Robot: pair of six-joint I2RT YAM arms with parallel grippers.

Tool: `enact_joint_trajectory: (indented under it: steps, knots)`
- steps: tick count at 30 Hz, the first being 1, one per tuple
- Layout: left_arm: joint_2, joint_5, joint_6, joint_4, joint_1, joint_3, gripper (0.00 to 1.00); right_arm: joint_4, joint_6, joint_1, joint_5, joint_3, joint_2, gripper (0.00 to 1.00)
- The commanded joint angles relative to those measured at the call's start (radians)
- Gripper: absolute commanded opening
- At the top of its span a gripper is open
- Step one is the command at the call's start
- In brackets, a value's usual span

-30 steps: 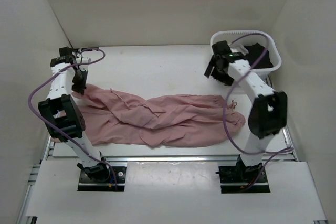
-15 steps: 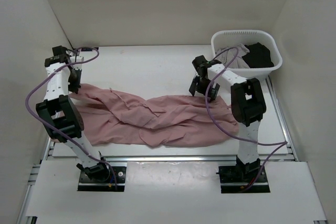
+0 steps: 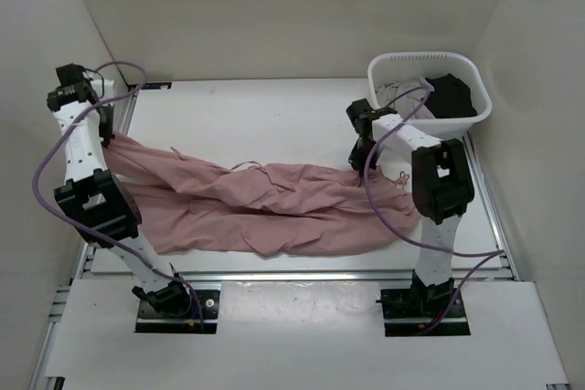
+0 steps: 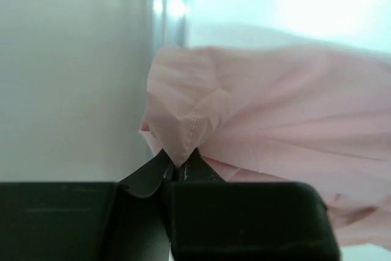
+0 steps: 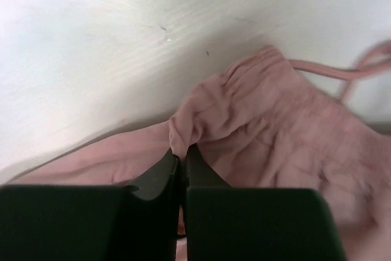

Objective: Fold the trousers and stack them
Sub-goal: Fold the trousers

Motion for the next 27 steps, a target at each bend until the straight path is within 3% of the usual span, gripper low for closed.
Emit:
enact_joint_trajectory:
  steps: [1, 6, 9, 14, 19, 21, 23, 24, 27]
  knots:
    - [0.014, -0.037, 0.051, 0.009, 0.014, 0.168, 0.14, -0.003, -0.011, -0.007, 0.162, 0.031, -0.235, 0.0]
    - [0.063, -0.072, 0.086, -0.026, 0.014, 0.284, 0.14, 0.012, -0.063, -0.007, 0.415, -0.082, -0.481, 0.0]
    - [0.036, -0.043, 0.107, -0.026, 0.014, 0.221, 0.14, 0.146, -0.129, -0.016, 0.403, -0.293, -0.661, 0.0]
    - [-0.081, -0.083, 0.172, -0.015, 0.037, -0.073, 0.14, 0.189, -0.152, -0.016, 0.314, -0.474, -0.818, 0.0]
    - [-0.235, -0.104, 0.212, 0.008, 0.089, -0.406, 0.14, 0.088, -0.107, -0.016, 0.306, -0.735, -1.047, 0.0]
    - [-0.272, -0.105, 0.212, 0.018, 0.123, -0.541, 0.14, 0.088, -0.117, -0.016, 0.16, -0.815, -1.099, 0.16]
    - [-0.323, -0.105, 0.221, 0.041, 0.145, -0.607, 0.14, 0.069, -0.082, -0.016, 0.124, -0.899, -1.133, 0.5]
    - [-0.335, -0.105, 0.221, 0.042, 0.154, -0.653, 0.14, 0.038, -0.071, -0.016, 0.137, -0.91, -1.177, 0.73]
    - [-0.355, -0.092, 0.221, 0.052, 0.165, -0.676, 0.14, 0.037, -0.057, -0.039, 0.188, -0.929, -1.269, 0.91]
